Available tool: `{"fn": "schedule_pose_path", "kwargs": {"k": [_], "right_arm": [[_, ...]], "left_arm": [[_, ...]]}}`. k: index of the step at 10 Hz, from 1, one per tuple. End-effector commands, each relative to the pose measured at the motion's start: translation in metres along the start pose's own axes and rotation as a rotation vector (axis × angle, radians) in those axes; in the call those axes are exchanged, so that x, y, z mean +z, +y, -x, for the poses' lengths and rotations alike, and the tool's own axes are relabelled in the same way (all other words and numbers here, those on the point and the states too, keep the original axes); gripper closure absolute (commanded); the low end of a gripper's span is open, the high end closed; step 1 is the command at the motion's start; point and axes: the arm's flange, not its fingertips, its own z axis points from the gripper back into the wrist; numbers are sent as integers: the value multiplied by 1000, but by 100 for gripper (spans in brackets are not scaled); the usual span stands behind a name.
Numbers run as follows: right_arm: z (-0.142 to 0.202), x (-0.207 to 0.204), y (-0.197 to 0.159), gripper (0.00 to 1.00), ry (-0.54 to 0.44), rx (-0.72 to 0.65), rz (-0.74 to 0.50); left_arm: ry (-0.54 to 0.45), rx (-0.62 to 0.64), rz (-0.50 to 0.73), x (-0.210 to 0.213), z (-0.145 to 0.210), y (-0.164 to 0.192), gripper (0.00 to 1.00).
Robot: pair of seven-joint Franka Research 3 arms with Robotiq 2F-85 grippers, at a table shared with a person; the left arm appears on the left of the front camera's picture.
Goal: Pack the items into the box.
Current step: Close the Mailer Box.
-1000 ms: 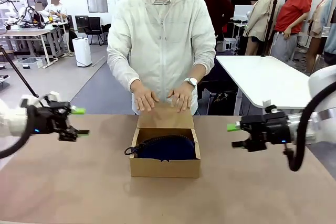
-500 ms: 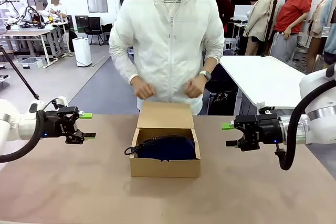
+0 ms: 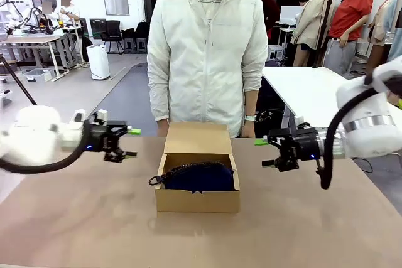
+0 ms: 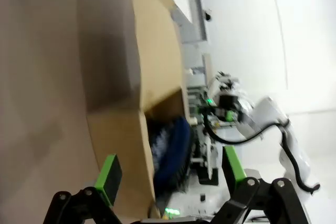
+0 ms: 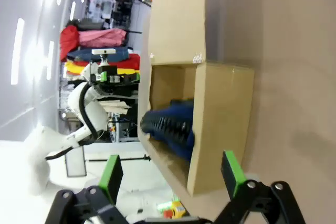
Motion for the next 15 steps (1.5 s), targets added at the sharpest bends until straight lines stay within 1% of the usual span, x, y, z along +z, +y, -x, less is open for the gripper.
{"fn": "schedule_pose_path", "kwargs": {"k": [1, 2, 3, 4, 5, 6, 8, 10, 12, 13, 14, 15], "right_arm": [[-46, -38, -8, 0, -8, -71, 85], [-69, -57, -19, 0, -33, -85, 104], [-87, -74, -30, 0, -73, -102, 149], [-102, -92, -38, 0, -87, -98, 165], [-113, -108, -43, 0, -73, -73, 116], [-119, -119, -43, 0, -56, -79, 48], [-119, -124, -43, 0, 11, -114, -73], [-116, -126, -45, 0, 74, -149, -123], [-115, -125, -44, 0, 107, -149, -153], [-115, -124, -44, 0, 109, -141, -162], [-114, -123, -42, 0, 108, -137, -169], [-113, -122, -42, 6, 112, -130, -167]], "left_arm": [[-41, 13, -43, -35, -44, 7, 0], [-51, 15, -50, -53, -60, 17, 0], [-37, 14, -44, -65, -69, 28, 0], [-69, -8, -49, -75, -76, 39, 0], [-45, -24, -16, -84, -78, 48, 0], [7, -46, 71, -91, -80, 53, 0], [46, -88, 225, -100, -78, 52, 0], [87, -88, 267, -109, -79, 52, 0], [113, -106, 267, -119, -78, 49, 0], [110, -118, 263, -122, -78, 48, 0], [130, -127, 264, -124, -77, 46, 0], [129, -121, 265, -127, -77, 45, 5]]}}
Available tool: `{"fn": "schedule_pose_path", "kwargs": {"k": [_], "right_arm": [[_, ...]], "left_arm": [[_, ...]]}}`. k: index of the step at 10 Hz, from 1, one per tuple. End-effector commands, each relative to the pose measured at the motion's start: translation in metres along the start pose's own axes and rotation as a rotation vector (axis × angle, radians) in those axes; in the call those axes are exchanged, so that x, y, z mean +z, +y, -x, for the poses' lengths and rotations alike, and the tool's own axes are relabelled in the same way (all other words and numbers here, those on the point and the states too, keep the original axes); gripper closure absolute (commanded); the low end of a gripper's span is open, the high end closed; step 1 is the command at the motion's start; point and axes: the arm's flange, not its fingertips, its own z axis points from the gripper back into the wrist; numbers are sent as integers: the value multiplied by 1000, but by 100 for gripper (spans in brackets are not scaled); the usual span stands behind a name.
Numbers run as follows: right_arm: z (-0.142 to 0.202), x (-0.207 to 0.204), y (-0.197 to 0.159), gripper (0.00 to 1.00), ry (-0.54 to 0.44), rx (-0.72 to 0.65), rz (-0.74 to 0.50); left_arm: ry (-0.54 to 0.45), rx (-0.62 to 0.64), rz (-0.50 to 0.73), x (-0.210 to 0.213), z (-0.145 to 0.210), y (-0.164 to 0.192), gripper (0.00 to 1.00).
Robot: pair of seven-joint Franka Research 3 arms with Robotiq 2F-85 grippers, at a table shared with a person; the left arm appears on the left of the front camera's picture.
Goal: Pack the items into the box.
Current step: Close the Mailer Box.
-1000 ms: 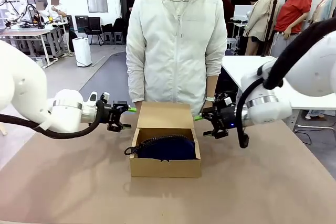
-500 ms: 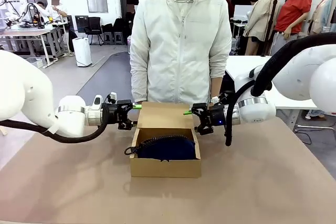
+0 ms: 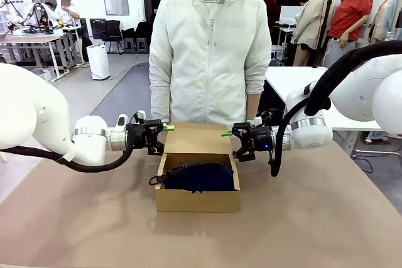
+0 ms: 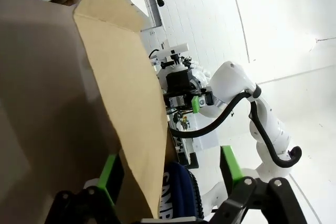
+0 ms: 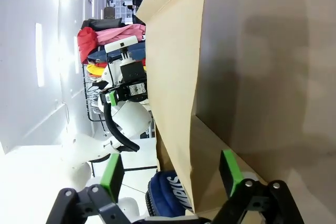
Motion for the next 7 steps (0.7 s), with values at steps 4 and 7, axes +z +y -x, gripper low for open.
{"fn": "schedule_pose_path", "kwargs": {"k": [4, 7], "right_arm": [[-5, 1, 0, 53, -10, -3, -38], [-4, 4, -1, 53, -8, 2, -39]], "left_arm": [[22, -12, -13, -3, -5, 3, 62], [37, -6, -21, -7, -5, 7, 62]]}}
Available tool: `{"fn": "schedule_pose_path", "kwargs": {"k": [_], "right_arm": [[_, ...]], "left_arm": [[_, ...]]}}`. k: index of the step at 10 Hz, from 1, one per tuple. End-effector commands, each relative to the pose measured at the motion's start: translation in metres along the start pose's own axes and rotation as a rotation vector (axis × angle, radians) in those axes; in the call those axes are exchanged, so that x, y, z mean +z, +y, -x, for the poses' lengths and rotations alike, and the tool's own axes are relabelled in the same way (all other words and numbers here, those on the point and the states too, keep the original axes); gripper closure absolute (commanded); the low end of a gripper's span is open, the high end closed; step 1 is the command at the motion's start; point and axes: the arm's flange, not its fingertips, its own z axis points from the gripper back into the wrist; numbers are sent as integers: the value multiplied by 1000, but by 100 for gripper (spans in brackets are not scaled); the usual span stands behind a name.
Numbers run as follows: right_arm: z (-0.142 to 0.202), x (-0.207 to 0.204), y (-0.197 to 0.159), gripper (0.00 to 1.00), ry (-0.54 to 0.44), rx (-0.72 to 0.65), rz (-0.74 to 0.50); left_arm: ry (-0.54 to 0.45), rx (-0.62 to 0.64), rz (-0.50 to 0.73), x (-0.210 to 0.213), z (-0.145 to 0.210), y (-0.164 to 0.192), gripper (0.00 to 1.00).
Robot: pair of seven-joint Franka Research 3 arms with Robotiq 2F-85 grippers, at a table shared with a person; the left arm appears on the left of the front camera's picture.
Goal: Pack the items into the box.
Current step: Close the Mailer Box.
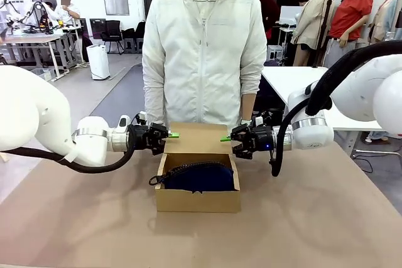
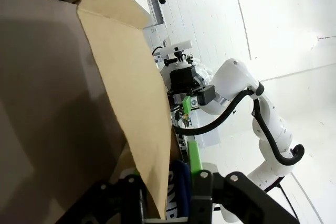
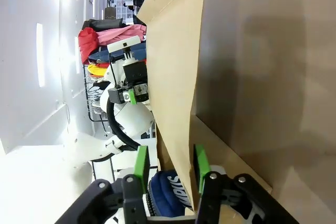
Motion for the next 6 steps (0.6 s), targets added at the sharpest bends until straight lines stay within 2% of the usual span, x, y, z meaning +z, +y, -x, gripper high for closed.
{"fn": "schedule_pose_path", "kwargs": {"k": [1, 4, 6], "right_arm": [[-2, 2, -1, 53, -6, 7, -40], [1, 5, 2, 53, -13, 48, -48], [8, 19, 13, 53, -36, 145, -101]], "left_arm": [[28, -14, -12, -5, -5, 1, 62], [39, -57, -8, -7, -3, -7, 62], [20, -164, 6, 2, 5, -35, 62]]}}
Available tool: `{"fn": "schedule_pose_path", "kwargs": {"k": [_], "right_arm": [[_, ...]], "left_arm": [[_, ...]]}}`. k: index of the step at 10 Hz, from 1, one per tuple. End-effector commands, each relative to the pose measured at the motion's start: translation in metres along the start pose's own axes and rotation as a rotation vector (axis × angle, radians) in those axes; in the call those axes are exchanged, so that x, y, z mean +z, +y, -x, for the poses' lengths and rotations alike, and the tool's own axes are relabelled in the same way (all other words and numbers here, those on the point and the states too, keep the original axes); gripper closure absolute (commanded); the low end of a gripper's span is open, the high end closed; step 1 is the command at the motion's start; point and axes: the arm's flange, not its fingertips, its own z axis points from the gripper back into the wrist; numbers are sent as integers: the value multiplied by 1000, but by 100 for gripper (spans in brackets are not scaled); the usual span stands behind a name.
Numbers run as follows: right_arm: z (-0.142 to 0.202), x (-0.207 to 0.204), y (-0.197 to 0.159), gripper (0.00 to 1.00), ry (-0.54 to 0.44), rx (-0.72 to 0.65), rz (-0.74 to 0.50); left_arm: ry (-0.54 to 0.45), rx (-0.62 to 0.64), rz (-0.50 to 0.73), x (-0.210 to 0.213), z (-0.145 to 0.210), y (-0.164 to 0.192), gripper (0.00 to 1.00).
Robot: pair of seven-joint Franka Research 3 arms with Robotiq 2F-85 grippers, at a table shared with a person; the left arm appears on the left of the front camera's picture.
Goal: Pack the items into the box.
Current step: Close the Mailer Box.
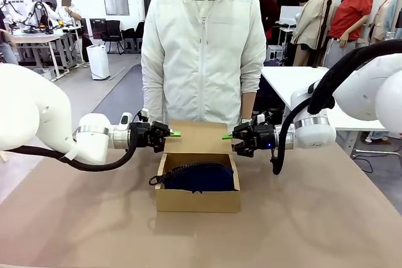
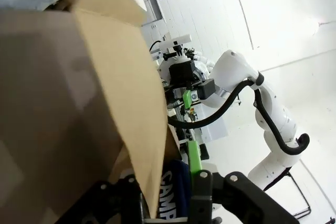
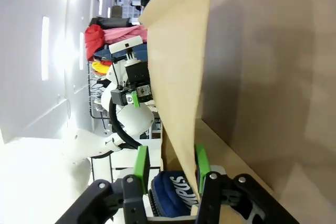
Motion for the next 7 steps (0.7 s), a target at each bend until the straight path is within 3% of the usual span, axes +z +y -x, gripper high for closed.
{"fn": "schedule_pose_path", "kwargs": {"k": [1, 5, 6, 7], "right_arm": [[15, 19, 17, 53, -47, 129, -86], [45, 28, 48, 53, -73, 404, -104], [47, 24, 46, 53, -73, 412, -127], [46, 16, 42, 53, -79, 403, -115]], "left_arm": [[-11, -138, 11, 11, 15, -35, 62], [-24, -229, 23, 17, 38, -57, 62], [-42, -229, 31, 17, 43, -58, 62], [-8, -198, -2, 14, 19, -56, 62]]}}
